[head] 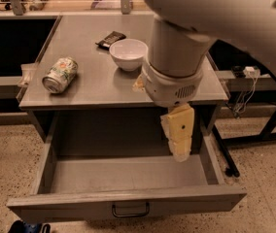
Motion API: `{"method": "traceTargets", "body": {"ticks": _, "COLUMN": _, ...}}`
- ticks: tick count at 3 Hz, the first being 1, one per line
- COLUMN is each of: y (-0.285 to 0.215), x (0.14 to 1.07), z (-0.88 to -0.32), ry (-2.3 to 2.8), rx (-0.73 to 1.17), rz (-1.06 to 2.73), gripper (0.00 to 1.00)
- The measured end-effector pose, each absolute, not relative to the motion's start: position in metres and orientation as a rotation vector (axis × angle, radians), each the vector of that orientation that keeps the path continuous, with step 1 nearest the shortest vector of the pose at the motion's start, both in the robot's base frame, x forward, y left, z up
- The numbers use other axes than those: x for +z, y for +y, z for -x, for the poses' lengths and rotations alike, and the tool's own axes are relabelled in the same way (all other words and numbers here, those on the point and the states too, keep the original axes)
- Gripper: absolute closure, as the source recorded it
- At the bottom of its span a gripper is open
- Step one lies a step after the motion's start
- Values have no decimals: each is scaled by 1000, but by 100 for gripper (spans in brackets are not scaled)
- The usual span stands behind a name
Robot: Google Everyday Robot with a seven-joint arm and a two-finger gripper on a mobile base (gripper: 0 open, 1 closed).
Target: Place 7up can into top drawer
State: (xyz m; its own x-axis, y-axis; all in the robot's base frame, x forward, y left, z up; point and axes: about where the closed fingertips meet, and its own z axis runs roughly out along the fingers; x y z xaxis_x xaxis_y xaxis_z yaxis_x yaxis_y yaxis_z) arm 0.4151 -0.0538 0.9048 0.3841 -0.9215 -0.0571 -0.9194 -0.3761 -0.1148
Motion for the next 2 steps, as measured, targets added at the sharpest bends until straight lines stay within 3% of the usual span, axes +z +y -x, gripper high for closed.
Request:
{"method": "traceTargets", "body": {"ticks": 1, "y": -44, "x": 902, "z": -416, "ry": 1582, "rx": -18, "rz": 2568, "gripper": 0}}
{"method": "traceTargets", "body": {"ticks": 2, "y": -6, "x": 912, "z": -460, "ry": 1278, "rx": -141, "rz": 2654, "gripper": 0}}
